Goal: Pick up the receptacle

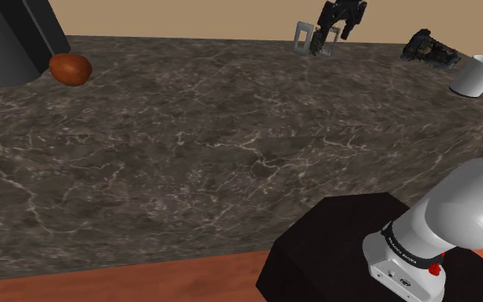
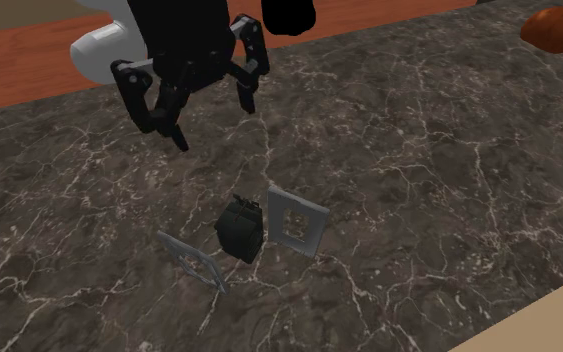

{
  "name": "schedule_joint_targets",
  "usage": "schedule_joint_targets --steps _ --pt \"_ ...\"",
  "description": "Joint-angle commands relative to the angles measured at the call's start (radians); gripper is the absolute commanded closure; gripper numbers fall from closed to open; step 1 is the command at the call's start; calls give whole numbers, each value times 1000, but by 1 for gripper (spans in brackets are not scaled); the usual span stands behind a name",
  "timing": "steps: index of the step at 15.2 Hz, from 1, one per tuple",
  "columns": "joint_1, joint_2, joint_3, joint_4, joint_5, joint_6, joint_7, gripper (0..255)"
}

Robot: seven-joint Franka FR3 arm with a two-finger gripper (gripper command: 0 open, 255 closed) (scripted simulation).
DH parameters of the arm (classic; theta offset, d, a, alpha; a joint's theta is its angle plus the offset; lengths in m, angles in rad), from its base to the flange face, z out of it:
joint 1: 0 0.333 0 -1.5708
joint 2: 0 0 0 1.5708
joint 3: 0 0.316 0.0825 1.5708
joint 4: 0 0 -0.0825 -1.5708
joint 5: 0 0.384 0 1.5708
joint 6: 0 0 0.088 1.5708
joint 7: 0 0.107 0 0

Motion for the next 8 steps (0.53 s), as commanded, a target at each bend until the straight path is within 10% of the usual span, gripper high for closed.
schedule_joint_targets --steps 1,8 --pt "-10 81 -16 99 6 -11 -23 0" --pt "-58 324 -53 415 41 -66 -86 0"
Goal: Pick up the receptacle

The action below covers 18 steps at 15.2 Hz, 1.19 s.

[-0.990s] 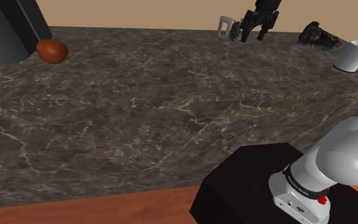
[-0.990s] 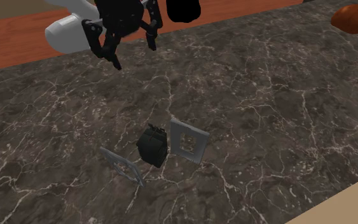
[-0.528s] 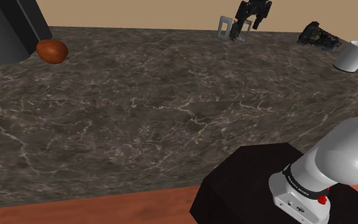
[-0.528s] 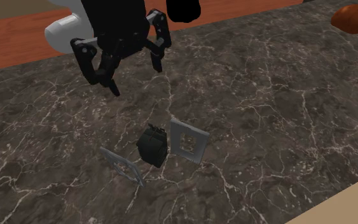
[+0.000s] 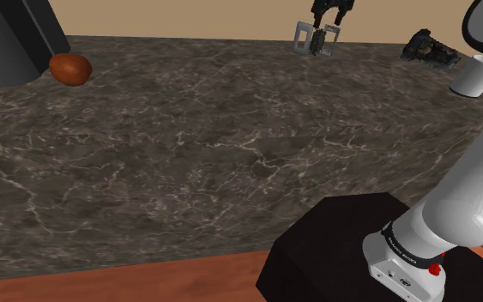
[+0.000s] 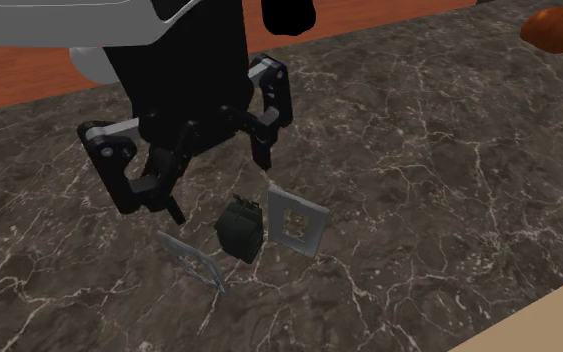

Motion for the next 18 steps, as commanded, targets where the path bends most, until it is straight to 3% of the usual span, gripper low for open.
schedule_joint_targets --steps 1,9,10,18 --pt "-5 14 -2 2 1 15 -6 0" --pt "2 -11 -1 -109 -6 100 0 0" --pt "1 -11 -1 -108 -6 100 -1 255" --pt "1 -11 -1 -109 -6 101 0 255"
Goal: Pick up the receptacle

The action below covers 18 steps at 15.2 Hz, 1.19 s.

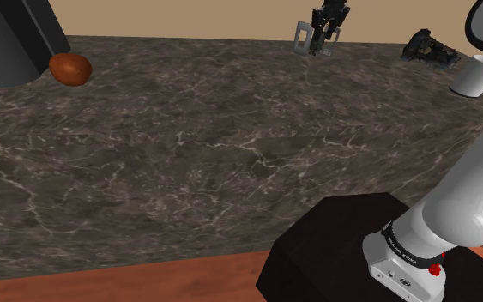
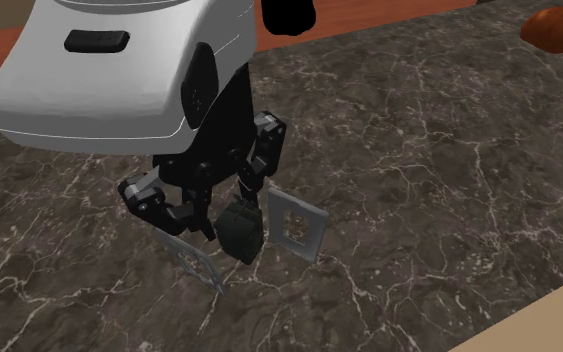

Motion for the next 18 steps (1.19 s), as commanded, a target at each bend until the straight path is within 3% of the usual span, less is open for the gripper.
schedule_joint_targets --steps 1,16,18 --pt "0 0 0 0 0 0 1 255" --pt "-27 103 -7 353 31 -252 -19 255" --pt "-27 105 -7 358 32 -255 -20 255"
